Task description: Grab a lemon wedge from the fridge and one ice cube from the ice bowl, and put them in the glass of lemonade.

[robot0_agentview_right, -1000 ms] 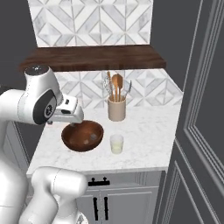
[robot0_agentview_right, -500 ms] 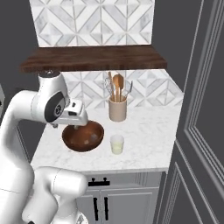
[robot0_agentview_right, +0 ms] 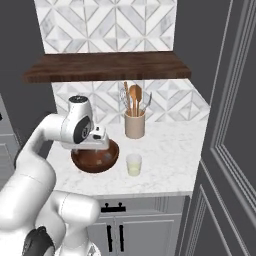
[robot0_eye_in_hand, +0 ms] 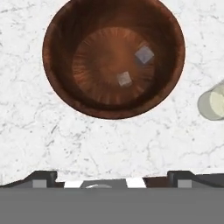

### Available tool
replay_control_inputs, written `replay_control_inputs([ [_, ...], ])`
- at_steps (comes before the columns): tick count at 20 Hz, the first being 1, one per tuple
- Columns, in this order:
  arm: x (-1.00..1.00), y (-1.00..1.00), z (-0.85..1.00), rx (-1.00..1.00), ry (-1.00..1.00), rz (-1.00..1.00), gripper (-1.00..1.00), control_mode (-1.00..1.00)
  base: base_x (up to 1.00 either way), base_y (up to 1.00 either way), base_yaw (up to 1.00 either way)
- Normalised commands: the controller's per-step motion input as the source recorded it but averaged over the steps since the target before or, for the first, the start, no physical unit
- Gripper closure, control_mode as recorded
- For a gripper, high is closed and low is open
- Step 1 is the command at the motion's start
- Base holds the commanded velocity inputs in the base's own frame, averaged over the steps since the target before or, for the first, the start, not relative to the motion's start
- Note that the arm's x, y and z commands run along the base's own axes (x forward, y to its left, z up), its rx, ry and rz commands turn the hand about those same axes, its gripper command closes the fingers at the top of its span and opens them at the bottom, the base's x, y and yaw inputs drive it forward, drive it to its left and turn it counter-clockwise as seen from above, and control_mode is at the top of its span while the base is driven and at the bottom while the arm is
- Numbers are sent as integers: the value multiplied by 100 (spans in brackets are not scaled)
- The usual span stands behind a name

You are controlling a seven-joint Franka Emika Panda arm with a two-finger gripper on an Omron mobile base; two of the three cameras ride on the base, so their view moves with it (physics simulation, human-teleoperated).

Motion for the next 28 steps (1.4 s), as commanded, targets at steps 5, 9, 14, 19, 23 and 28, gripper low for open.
replay_control_inputs([
  [5,75,0,-60,0,-1,18,-100,-100,0,0,0],
  [9,47,0,-35,0,-1,14,-100,-100,0,0,0],
  [14,45,17,-3,-4,10,11,-100,-100,0,0,0],
  [19,7,6,-27,-3,20,7,-100,-100,0,0,0],
  [23,0,0,-51,0,15,4,-100,-100,0,0,0],
  [28,0,0,-48,0,4,3,-100,-100,0,0,0],
])
